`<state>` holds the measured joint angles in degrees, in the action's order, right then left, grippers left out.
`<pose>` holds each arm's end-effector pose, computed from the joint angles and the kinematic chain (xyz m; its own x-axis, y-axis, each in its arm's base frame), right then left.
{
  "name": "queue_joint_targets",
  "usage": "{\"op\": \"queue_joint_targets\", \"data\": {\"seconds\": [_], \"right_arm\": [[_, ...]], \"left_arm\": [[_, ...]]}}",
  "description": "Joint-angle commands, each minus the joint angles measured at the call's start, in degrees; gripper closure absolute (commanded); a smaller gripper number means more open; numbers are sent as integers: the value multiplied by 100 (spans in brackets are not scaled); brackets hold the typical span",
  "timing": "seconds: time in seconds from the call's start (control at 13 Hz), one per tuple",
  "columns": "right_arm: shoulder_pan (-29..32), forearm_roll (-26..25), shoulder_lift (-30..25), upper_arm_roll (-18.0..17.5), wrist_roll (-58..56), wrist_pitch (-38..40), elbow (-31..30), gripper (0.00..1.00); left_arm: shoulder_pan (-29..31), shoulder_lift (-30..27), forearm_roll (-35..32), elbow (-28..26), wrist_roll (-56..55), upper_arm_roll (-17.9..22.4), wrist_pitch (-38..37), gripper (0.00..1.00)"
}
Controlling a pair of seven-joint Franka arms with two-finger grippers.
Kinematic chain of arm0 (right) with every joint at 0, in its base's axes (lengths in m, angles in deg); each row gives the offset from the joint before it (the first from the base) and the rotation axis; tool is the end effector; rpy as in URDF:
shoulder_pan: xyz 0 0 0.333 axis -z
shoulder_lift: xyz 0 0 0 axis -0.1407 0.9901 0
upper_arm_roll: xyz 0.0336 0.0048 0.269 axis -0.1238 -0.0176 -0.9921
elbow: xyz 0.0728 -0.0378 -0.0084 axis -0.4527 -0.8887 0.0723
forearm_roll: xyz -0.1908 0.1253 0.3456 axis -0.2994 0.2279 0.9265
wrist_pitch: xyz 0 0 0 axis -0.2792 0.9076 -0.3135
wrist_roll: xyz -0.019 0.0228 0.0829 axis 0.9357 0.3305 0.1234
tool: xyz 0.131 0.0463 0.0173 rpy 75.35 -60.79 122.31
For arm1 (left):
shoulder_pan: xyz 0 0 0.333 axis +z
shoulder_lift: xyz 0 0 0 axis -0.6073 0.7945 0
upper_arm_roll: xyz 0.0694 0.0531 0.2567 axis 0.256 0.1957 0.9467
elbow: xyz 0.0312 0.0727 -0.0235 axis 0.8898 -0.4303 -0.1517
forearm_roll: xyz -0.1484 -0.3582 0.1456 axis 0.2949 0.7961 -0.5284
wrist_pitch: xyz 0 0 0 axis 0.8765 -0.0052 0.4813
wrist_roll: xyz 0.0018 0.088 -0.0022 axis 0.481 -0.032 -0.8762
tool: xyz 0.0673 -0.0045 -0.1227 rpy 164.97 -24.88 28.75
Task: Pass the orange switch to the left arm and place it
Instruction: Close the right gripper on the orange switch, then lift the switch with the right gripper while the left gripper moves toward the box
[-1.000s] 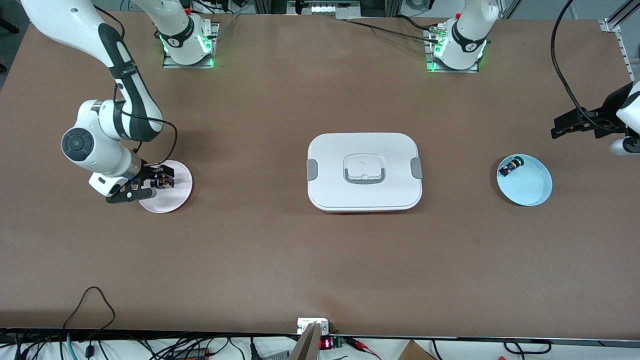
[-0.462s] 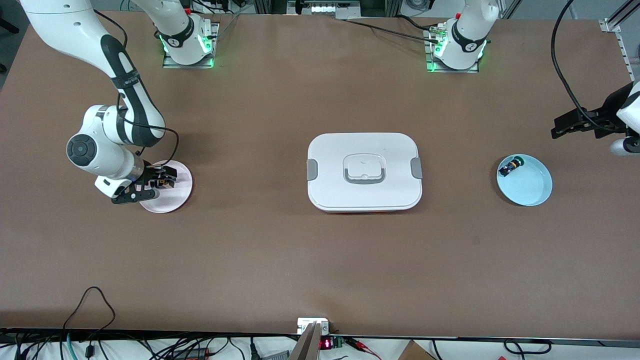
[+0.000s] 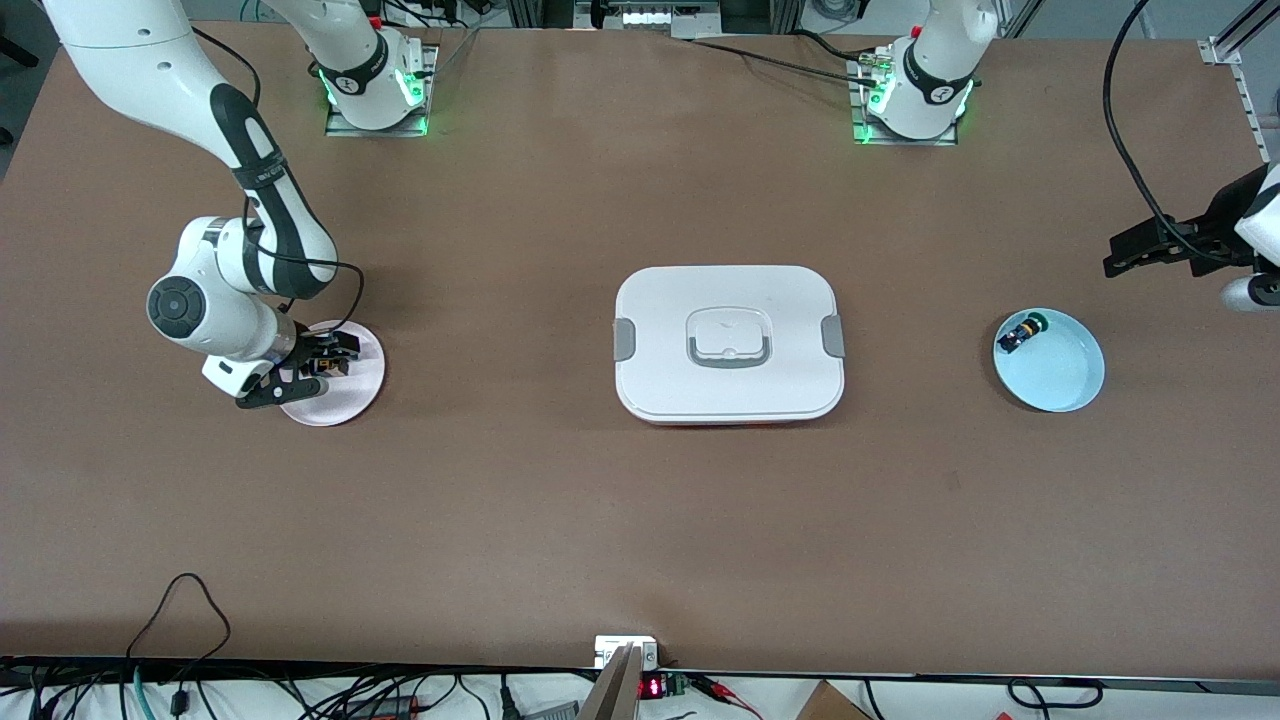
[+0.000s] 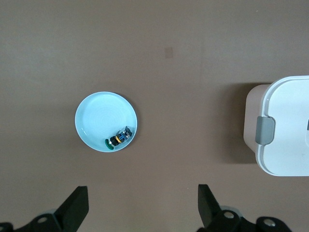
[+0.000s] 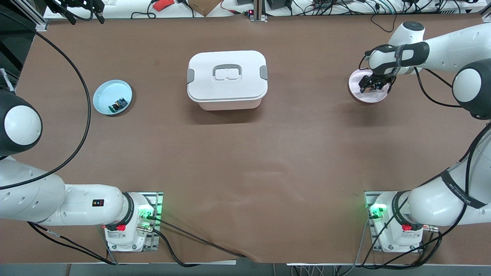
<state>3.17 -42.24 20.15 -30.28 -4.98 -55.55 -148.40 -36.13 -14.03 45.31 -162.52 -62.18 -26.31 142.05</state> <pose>0.5509 -0.0043 0.0852 0.9666 0.2205 -0.1309 0.2193 -0.9754 -0.0232 0.5879 0.0294 0.5105 0.9952 0.0239 -0.0944 0.0248 -0.9997 0.0084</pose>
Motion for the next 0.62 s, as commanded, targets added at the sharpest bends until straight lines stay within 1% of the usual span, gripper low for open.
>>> {"op": "queue_joint_targets", "data": {"seconds": [0.0, 0.08, 0.15, 0.31, 0.38, 0.54], "right_arm": [[0, 94, -70, -27, -399, 17, -32, 61], [-18, 76, -87, -36, -592, 26, 12, 74], [-88, 85, -96, -36, -655, 69, 65, 79], [-106, 94, -149, -71, -656, 288, 179, 81], [-158, 94, -219, -71, -682, 524, 353, 82], [-255, 137, -289, -71, -883, 1200, 906, 82]], "left_arm": [[14, 60, -66, 146, 109, 7, -97, 0], [14, 60, -66, 146, 109, 7, -97, 0], [14, 60, -66, 146, 109, 7, -97, 0], [14, 69, -66, 146, 109, 7, -97, 0], [14, 69, -75, 138, 109, 7, -97, 0], [14, 69, -75, 129, 109, 7, -106, 0]]}}
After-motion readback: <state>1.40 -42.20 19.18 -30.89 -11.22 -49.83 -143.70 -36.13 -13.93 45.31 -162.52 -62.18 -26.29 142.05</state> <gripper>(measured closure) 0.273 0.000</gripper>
